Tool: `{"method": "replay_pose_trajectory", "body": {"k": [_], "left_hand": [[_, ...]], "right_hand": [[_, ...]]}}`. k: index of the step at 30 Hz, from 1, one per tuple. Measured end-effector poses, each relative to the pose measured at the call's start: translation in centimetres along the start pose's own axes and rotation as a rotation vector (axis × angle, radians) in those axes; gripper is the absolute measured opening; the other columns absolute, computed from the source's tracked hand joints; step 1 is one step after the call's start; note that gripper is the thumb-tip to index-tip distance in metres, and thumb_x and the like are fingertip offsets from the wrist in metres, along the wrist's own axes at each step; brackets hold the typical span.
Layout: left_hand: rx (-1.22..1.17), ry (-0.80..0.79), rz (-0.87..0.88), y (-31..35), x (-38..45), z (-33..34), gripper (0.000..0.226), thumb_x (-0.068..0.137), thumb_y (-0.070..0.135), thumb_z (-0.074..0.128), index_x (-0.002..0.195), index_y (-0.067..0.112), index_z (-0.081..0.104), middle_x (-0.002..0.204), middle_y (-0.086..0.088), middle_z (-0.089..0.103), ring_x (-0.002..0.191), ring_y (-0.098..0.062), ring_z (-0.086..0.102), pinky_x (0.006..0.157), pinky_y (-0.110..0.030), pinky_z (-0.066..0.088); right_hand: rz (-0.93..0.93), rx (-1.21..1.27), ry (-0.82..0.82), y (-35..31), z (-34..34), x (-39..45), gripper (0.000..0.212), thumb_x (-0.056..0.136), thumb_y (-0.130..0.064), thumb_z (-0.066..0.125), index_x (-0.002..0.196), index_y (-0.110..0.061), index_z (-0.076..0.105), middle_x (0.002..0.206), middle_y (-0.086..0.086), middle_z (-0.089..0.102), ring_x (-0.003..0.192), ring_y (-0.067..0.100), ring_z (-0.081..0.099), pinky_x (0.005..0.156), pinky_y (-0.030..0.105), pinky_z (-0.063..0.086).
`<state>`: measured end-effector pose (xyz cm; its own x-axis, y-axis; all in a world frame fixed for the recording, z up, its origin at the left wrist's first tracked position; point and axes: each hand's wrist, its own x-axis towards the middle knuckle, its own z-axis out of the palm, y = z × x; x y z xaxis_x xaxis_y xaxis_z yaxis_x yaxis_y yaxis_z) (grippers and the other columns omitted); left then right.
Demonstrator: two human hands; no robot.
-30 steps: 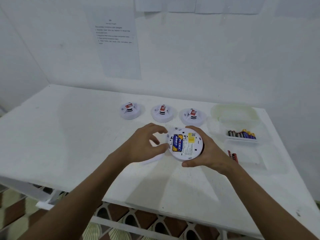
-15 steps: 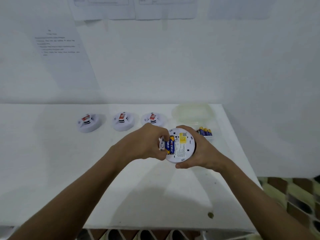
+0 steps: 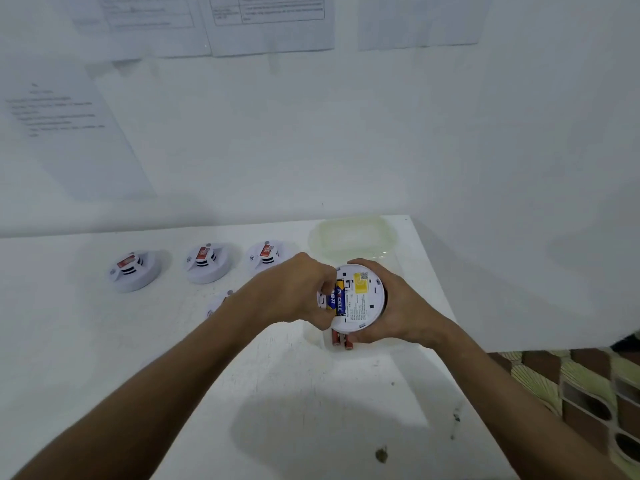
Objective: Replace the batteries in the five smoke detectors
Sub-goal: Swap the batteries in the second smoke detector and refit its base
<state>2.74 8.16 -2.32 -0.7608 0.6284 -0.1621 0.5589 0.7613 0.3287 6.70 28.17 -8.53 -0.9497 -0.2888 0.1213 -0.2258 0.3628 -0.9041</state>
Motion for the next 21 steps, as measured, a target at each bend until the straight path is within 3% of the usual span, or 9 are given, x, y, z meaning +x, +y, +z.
{"method": "replay_pose_trajectory", "body": {"k": [5, 11, 15, 19, 21], "left_hand": [[0.25, -0.002, 0.068, 1.4, 0.9, 0.4, 0.05, 0.082, 0.038, 0.069, 0.122, 0.015, 0.05, 0.106, -0.002, 0.065, 0.075, -0.011, 0.052, 0.054, -0.018, 0.039], [0.228, 0.13, 0.144, 1.6, 1.4, 1.1, 0.056, 0.095, 0.034, 0.052, 0.146, 0.025, 0.03, 0.119, -0.001, 0.065, 0.088, -0.014, 0.06, 0.059, -0.017, 0.042], [0.367, 0.209, 0.233, 1.1, 1.6, 1.8, 0.042, 0.099, 0.037, 0.043, 0.141, 0.031, 0.045, 0.119, 0.0, 0.063, 0.089, -0.017, 0.062, 0.07, -0.024, 0.048], [0.076, 0.29, 0.21, 1.2, 1.7, 2.4, 0.037, 0.093, 0.042, 0.055, 0.127, 0.029, 0.061, 0.101, 0.002, 0.064, 0.068, -0.005, 0.054, 0.062, -0.015, 0.043], [-0.067, 0.292, 0.183, 1.4, 2.1, 2.4, 0.038, 0.088, 0.044, 0.063, 0.121, 0.026, 0.066, 0.095, 0.002, 0.064, 0.068, -0.003, 0.054, 0.062, -0.012, 0.043]], "right_hand": [[-0.007, 0.0, -0.008, 0.8, -1.1, 0.0, 0.087, 0.054, -0.007, 0.094, 0.128, -0.027, 0.052, 0.115, -0.01, 0.064, 0.108, 0.016, 0.063, 0.091, 0.027, 0.054], [0.016, 0.051, 0.027, 1.3, -2.6, 0.0, 0.088, 0.054, 0.0, 0.092, 0.126, -0.031, 0.052, 0.113, -0.015, 0.064, 0.108, 0.012, 0.062, 0.085, 0.024, 0.056], [0.028, 0.119, 0.061, 1.7, -3.3, -0.3, 0.088, 0.056, 0.009, 0.09, 0.127, -0.027, 0.052, 0.113, -0.01, 0.064, 0.107, 0.012, 0.063, 0.081, 0.029, 0.058], [0.031, 0.136, 0.072, 1.9, -4.1, -0.5, 0.088, 0.056, 0.008, 0.09, 0.128, -0.025, 0.051, 0.115, -0.009, 0.064, 0.107, 0.012, 0.062, 0.085, 0.033, 0.059], [0.026, 0.132, 0.072, 2.0, -4.4, -0.6, 0.088, 0.056, 0.007, 0.09, 0.128, -0.025, 0.051, 0.116, -0.009, 0.063, 0.107, 0.011, 0.062, 0.085, 0.031, 0.058]]}}
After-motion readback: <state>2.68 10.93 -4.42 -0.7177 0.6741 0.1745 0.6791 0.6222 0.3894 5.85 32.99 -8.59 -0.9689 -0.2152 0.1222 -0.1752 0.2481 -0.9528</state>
